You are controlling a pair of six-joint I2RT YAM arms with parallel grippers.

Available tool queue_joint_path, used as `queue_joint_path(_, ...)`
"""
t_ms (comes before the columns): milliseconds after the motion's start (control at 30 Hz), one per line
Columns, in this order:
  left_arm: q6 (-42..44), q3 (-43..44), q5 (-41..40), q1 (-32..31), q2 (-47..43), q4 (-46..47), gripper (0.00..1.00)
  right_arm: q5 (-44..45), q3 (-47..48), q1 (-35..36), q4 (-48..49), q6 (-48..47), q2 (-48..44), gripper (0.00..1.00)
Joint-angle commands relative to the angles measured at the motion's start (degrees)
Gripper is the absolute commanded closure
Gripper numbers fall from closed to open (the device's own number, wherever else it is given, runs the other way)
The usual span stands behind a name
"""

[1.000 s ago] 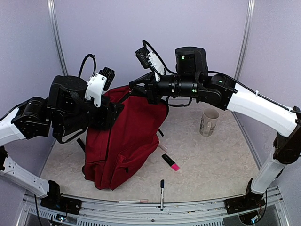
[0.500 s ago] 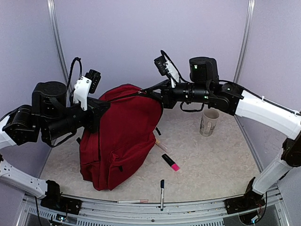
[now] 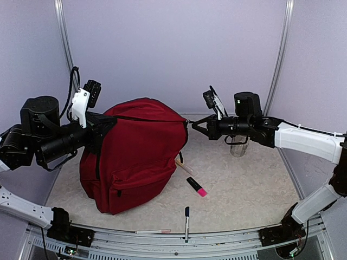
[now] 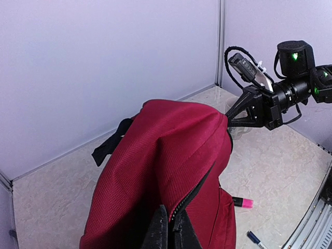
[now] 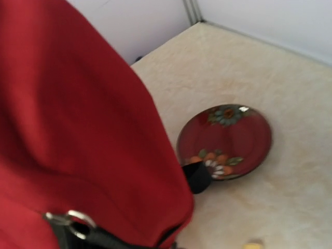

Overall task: Pack the student bag
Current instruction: Zip the largest pocket of the bag at the center of the board.

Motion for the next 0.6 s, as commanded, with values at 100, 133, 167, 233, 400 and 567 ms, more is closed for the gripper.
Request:
queue_joint_path(100,-1.4,0.3,-9.0,0.7,-6.5,2.8,1.0,-1.2,-4.3,-3.5,5.6,7.2,6.0,1.0)
queue_joint_path(133,-1.9,0.1,-10.1,0.6,-6.8,2.2,1.0,-1.8,-4.7,-3.2,6.6,7.8,6.4,1.0)
queue_joint_path(167,-2.5,-0.1,-10.9,0.6,-7.1,1.7,1.0,-2.4,-4.9,-2.6,7.1,8.1,6.9,1.0)
queue_joint_path(233,-2.8,-0.6,-10.5,0.8,-7.4,0.6,1.0,-3.1,-4.1,-1.2,6.9,7.9,7.7,1.0)
queue_joint_path(400,-1.8,0.8,3.3,0.7,-4.5,-5.2,0.68,-2.7,2.1,2.7,4.7,6.2,8.0,1.0)
queue_joint_path(567,-1.3,6.7,12.7,0.2,-1.5,-5.7,0.24,-2.2,9.7,5.5,3.0,4.7,9.0,1.0)
